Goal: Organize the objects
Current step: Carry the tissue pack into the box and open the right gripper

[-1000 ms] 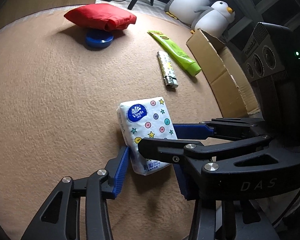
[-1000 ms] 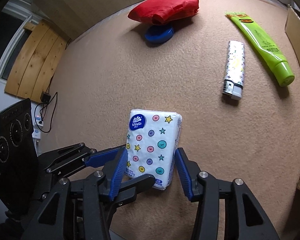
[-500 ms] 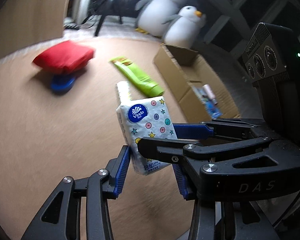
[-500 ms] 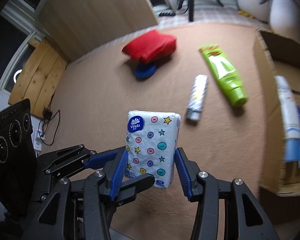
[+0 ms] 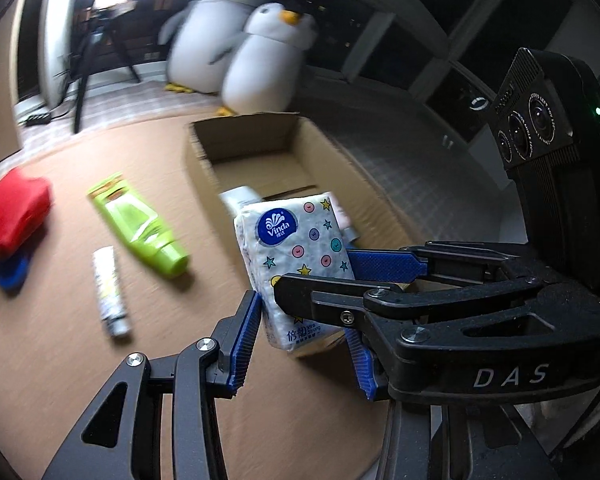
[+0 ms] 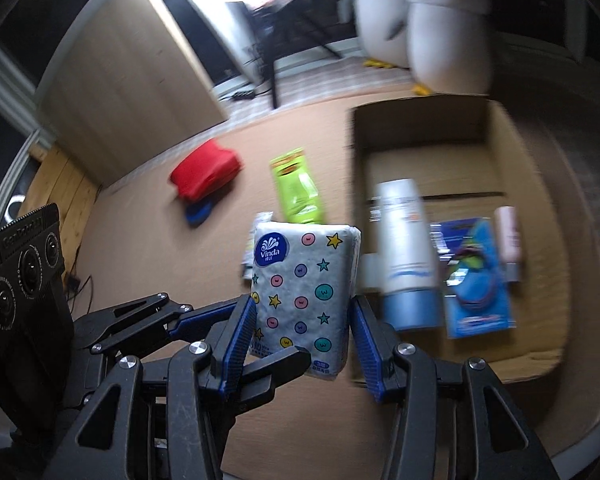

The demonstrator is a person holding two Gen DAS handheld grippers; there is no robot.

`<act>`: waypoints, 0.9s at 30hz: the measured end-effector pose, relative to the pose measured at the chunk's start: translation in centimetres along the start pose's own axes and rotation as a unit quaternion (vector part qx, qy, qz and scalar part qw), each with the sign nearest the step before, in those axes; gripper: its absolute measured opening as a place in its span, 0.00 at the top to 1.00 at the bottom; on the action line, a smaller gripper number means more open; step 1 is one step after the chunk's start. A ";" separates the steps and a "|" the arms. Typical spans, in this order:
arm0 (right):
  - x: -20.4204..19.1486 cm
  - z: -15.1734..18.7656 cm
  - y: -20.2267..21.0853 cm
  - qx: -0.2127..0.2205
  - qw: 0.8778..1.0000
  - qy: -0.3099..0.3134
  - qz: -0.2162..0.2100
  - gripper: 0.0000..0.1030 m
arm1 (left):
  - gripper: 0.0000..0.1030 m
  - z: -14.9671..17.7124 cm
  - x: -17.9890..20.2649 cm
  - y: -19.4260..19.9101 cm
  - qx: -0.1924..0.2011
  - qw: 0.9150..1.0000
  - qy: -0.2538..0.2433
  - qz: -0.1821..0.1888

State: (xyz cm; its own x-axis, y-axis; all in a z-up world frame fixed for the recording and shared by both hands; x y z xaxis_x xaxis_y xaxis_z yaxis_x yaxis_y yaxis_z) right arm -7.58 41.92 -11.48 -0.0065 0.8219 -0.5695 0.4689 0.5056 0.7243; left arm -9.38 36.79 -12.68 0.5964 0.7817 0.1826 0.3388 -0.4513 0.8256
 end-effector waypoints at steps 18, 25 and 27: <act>6.5 -0.6 2.5 0.021 0.999 -0.037 0.027 0.55 | 0.53 -2.0 5.4 -4.2 -0.009 0.999 -0.033 0.012; 6.3 -1.1 2.4 0.032 0.998 -0.034 0.044 0.48 | 0.42 -2.1 4.5 -4.0 -0.004 0.999 -0.036 0.003; 6.2 -1.1 2.2 0.032 0.998 -0.036 0.043 0.48 | 0.42 -2.2 4.1 -3.7 -0.002 0.999 -0.033 0.001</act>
State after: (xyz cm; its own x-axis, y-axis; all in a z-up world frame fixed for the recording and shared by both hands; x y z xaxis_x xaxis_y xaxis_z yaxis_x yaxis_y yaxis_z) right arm -7.59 48.46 -12.97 0.0997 0.8394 -0.5343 0.5198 0.4140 0.7473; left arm -9.77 42.56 -13.83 0.6436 0.7506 0.1499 0.3337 -0.4514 0.8276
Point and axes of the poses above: each gripper's, at about its wrist camera, not at the fingertips, and y roughly against the way its jaws point, x to its right, z to its underside, the point moved 6 cm from there along -y, roughly the way its jaws point, and after that the axes turned 15 degrees about -z, right-handed, at the moved point
